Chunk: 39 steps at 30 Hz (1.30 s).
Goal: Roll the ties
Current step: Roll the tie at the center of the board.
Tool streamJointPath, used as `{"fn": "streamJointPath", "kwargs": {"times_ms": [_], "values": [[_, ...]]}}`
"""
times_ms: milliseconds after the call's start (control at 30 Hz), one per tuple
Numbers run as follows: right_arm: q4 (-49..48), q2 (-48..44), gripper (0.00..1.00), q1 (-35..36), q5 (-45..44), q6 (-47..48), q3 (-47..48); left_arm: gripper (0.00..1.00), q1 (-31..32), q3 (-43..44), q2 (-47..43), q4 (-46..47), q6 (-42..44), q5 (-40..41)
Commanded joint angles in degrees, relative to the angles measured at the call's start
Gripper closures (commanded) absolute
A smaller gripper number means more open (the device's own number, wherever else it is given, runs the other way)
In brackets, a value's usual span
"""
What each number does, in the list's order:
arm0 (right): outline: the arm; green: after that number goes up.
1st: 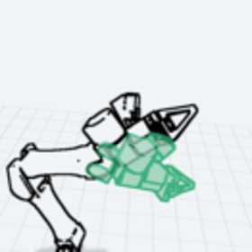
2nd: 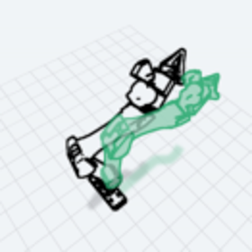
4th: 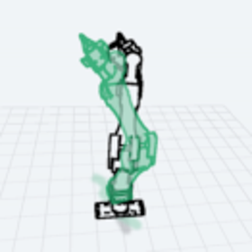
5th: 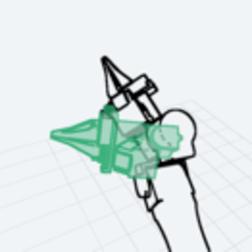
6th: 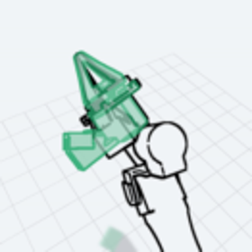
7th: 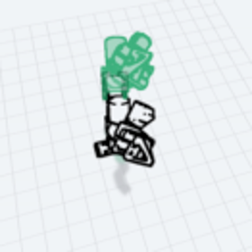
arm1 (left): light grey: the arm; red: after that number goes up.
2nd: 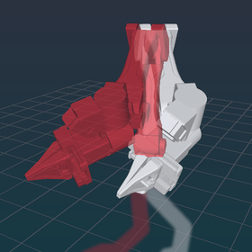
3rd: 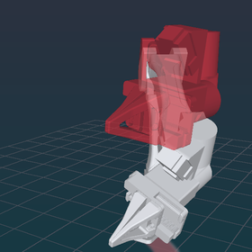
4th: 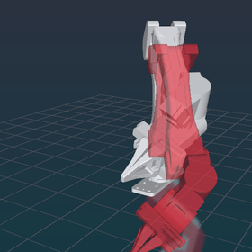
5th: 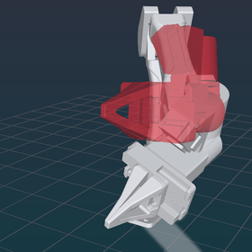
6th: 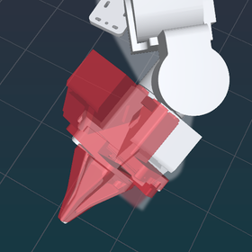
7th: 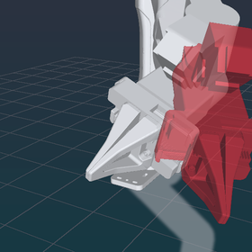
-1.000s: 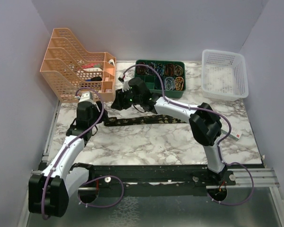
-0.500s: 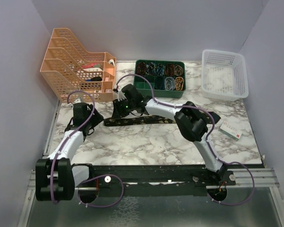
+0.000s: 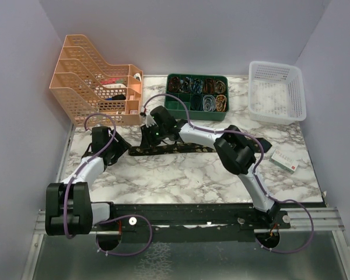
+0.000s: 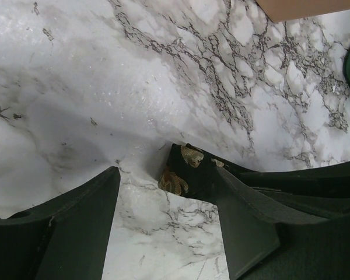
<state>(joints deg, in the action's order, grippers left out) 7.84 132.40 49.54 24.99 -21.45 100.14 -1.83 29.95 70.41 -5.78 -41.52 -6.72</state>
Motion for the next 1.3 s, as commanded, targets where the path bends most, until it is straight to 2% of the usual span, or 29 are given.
{"fn": "streamJointPath", "kwargs": {"times_ms": [0,300,567,700,833,1167,1267], "values": [[1.4,0.3,0.76,0.4,-0.9,1.2,-1.6,0.33,-0.4,-1.0,1.5,3.6,-2.0,-3.7],[-1.0,0.2,0.79,0.3,-1.0,0.2,-3.9,0.38,-0.3,-3.1,2.1,5.5,-2.3,-5.4],[-2.8,-1.1,0.79,0.4,-2.1,-0.9,-5.9,0.4,-0.4,-6.1,0.1,11.0,-0.5,-9.6],[-2.8,-0.8,0.79,0.3,-2.2,-1.2,-5.9,0.45,-0.4,-7.1,1.3,13.6,0.1,-10.9],[-2.8,-0.7,0.79,0.4,-2.3,-1.5,-6.1,0.55,-0.4,-6.5,2.8,13.9,1.8,-12.8],[-2.2,-0.6,0.79,0.4,-3.2,-1.5,-6.2,0.58,-0.4,-7.9,1.1,16.2,2.9,-14.0],[-2.2,-0.6,0.79,0.3,-3.2,-1.6,-6.3,0.63,-0.4,-7.8,1.8,16.9,3.5,-14.6]]}}
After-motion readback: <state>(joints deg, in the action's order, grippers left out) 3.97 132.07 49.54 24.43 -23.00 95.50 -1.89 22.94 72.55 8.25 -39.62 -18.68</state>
